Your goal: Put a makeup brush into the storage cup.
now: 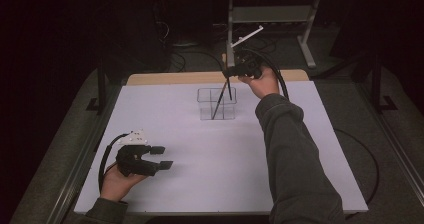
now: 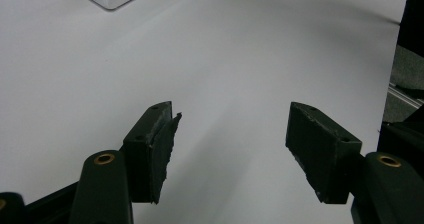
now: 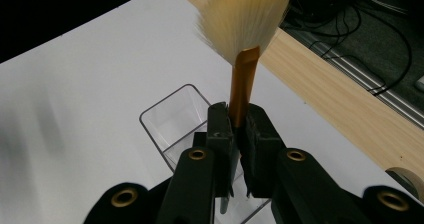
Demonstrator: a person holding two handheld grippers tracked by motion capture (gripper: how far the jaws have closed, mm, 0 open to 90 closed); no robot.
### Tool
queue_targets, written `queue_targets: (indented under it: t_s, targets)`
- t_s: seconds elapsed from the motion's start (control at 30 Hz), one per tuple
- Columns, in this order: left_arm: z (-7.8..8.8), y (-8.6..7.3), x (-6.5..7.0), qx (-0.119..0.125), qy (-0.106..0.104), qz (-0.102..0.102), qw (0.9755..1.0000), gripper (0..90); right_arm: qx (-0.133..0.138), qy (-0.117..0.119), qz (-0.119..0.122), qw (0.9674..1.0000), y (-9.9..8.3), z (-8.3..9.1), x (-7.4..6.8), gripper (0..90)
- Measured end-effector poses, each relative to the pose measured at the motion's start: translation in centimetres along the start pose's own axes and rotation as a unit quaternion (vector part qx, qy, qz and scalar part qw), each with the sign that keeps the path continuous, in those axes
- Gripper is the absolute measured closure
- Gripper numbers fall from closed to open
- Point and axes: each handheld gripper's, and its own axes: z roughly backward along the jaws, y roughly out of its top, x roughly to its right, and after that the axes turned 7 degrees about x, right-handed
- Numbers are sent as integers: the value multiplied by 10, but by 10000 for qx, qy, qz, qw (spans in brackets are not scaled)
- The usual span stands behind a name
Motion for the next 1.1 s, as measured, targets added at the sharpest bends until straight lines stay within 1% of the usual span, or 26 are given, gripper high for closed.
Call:
queue_targets:
  t_s: [0.07, 0.23, 0.3, 0.33, 0.4, 0.57, 0.7, 0.73, 0.77, 0.8, 0.83, 0.9, 0.93, 0.97, 1.0, 1.03, 1.1]
  targets:
    - [0, 0, 1, -19, -10, 49, 10000, 352, 8, 6, -53, 10000, -2, 0, 0, 825]
    - [-1, 0, 1, -45, -12, 39, 10000, 351, 50, -28, -24, 10000, -5, 1, 2, 824]
    - [-1, 0, 1, -27, -11, 67, 10000, 351, 35, -18, -88, 10000, -6, 0, 2, 824]
    - [-1, 0, 1, -31, -11, 66, 10000, 351, 13, -14, -57, 10000, -7, 0, 2, 824]
    - [-1, 0, 1, -45, -9, 42, 10000, 350, -5, -34, -92, 10000, -8, -1, 2, 824]
    - [-1, 0, 1, -59, -5, 62, 10000, 351, 25, -29, -47, 10000, -10, -4, 2, 823]
    - [-1, 0, 0, -47, 0, 45, 10000, 351, 34, -46, -97, 9999, -12, -5, 1, 823]
    - [-1, 0, 1, -45, 3, 76, 10000, 351, 35, -41, -26, 10000, -13, -6, 3, 823]
    - [-1, 0, 1, -46, 5, 74, 10000, 351, 16, -58, -94, 9999, -14, -7, 2, 824]
    - [-1, 0, 1, -24, 3, 86, 10000, 351, 26, -68, -52, 10000, -16, -7, 3, 823]
    - [-1, 0, 1, -21, -3, 58, 10000, 351, 11, -77, -127, 9999, -16, -7, 3, 823]
    - [-2, -1, 1, -15, -4, 87, 10000, 351, 39, -80, -59, 9999, -18, -9, 4, 823]
    - [-2, -1, 1, -18, -9, 72, 10000, 351, 20, -89, -141, 9999, -18, -9, 3, 823]
    - [-2, -1, 1, -20, -13, 97, 10000, 351, 29, -84, -133, 9999, -19, -9, 3, 823]
    - [-2, -1, 1, -34, -11, 90, 10000, 351, 26, -81, -74, 9999, -20, -10, 4, 823]
    - [-2, -1, 1, -39, -12, 85, 10000, 351, -11, -93, -139, 9999, -21, -11, 4, 823]
    - [-2, -1, 1, -43, -13, 81, 10000, 351, 9, -75, -97, 9999, -23, -13, 5, 823]
